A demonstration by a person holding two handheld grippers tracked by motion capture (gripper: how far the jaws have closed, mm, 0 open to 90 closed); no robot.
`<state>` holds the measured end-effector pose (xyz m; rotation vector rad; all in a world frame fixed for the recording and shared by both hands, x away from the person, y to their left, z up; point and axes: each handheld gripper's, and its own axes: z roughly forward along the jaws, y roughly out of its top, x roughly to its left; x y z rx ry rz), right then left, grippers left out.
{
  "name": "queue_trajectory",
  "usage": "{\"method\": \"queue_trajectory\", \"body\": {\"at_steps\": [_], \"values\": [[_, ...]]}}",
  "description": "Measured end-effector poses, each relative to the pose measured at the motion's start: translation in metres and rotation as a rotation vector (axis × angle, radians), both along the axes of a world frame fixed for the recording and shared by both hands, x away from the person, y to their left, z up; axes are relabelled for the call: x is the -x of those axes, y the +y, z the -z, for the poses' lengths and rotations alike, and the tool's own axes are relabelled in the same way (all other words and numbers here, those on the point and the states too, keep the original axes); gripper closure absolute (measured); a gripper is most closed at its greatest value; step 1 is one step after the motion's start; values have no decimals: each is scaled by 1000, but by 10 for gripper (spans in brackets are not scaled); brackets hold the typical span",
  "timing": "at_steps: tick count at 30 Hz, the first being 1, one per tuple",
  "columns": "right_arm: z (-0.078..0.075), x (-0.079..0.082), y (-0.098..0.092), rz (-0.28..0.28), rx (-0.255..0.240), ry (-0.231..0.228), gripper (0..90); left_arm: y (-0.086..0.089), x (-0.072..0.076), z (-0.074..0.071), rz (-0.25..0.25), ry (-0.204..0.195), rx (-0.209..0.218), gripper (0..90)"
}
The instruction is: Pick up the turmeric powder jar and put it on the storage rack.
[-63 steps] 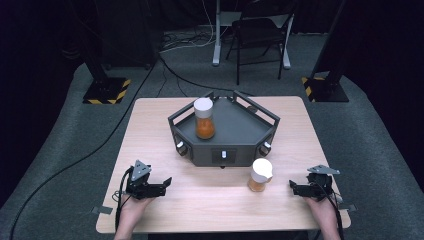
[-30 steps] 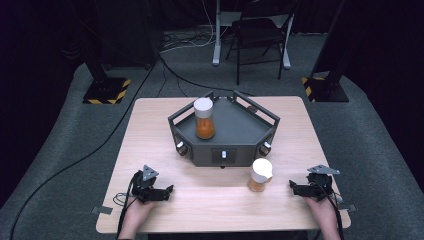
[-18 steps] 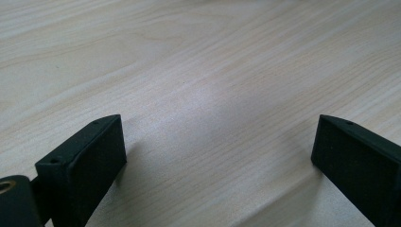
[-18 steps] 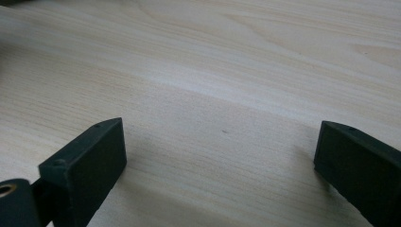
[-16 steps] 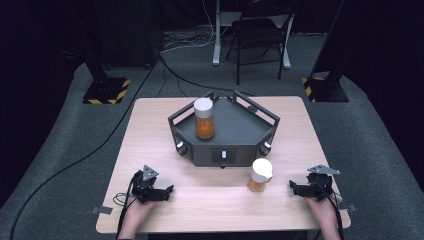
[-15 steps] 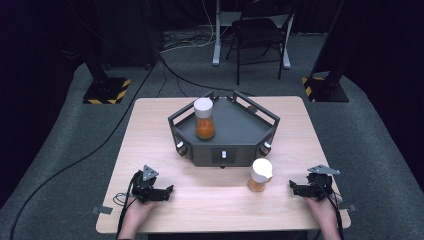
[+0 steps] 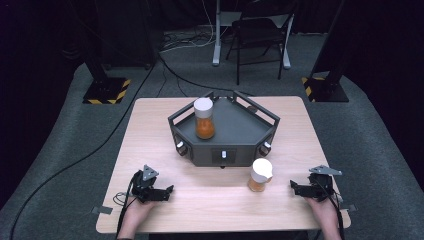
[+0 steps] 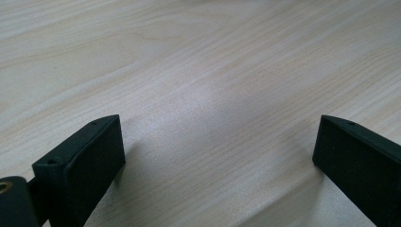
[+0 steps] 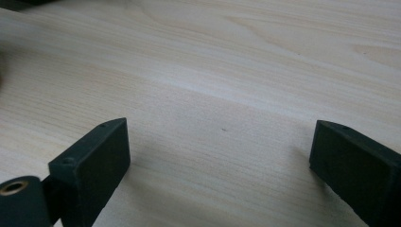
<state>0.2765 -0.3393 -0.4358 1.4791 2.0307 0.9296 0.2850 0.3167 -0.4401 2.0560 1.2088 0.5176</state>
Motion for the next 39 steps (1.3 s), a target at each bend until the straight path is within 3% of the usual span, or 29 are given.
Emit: {"method": "queue_trajectory", "body": {"at_steps": [11, 15, 26, 39], "values": [[-13, 16, -15, -38, -89, -43, 53, 0, -1, 0, 3, 2, -2, 19], [-18, 20, -14, -58, -99, -59, 53, 0, -1, 0, 3, 2, -2, 18], [-35, 33, -5, -123, -111, -104, 52, 0, -1, 0, 1, 3, -2, 14], [-52, 42, 12, -234, -163, -153, 56, -1, -1, 0, -4, 2, 0, 12]]}}
